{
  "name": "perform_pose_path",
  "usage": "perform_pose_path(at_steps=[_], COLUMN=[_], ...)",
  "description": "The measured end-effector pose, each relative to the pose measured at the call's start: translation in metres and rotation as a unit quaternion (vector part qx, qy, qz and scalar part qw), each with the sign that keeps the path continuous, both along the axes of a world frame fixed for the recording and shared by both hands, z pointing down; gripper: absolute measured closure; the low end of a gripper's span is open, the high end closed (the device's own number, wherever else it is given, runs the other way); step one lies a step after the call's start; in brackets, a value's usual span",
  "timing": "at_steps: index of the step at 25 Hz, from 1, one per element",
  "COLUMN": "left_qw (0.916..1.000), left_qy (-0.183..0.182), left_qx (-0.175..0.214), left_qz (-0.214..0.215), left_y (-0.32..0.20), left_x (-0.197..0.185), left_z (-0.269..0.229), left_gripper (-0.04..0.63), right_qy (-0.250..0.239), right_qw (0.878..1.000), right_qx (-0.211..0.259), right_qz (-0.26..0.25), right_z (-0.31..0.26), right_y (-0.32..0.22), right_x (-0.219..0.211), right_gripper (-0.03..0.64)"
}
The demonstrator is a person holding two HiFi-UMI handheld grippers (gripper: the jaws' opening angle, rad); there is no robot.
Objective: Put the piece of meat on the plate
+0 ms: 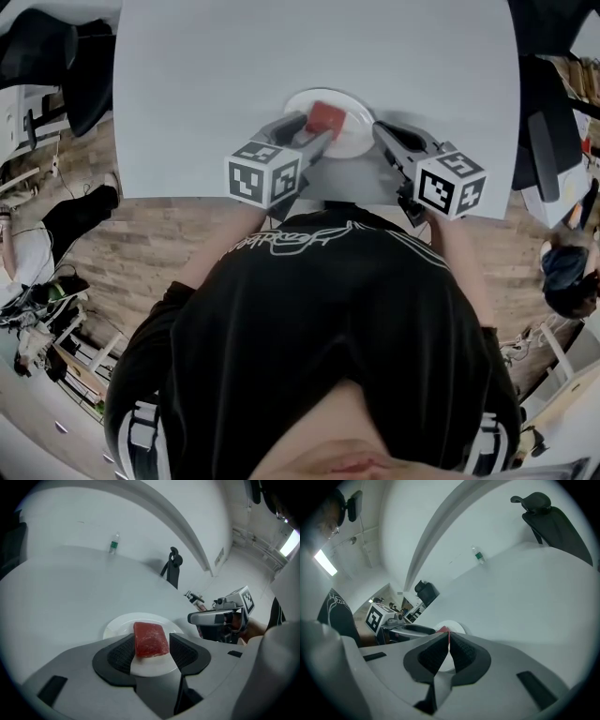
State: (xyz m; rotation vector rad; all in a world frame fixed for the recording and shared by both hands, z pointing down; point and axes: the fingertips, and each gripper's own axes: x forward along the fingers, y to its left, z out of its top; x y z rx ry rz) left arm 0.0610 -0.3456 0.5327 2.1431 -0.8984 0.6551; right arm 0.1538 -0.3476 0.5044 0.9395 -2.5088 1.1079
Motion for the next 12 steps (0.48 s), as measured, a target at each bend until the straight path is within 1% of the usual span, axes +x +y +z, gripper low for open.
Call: perform_pose_path(at_steps=[7, 9, 11, 12], left_qw=[0.9993, 0.9987, 0.9972, 0.9961], left_qy=[0.018, 0.030, 0.051, 0.063], left_qx=[0.032, 0.042, 0.054, 0.062], left_qz=[0.004, 0.004, 0.005, 0.005], left_y=[0.008, 0.013, 0.021, 0.026], left_x=[-0.011, -0.014, -0.018, -0.021], left_z=[-0.033, -0.045, -0.060, -0.069], left_gripper=[0.370, 0.370, 0.376, 0.395], right_qy=[0.003, 0.005, 0.017, 0.026], right_qw=[1.000, 0.999, 0.998, 0.997], right_qx=[0.020, 0.031, 0.052, 0.066], right_qz=[0.021, 0.025, 0.028, 0.030], right_z=[-0.020, -0.029, -0.042, -0.049], right_y=[0.015, 0.022, 0.029, 0.033], right_x=[-0.001, -0.004, -0.007, -0.008], right_gripper=[0.603, 0.603, 0.603, 0.603])
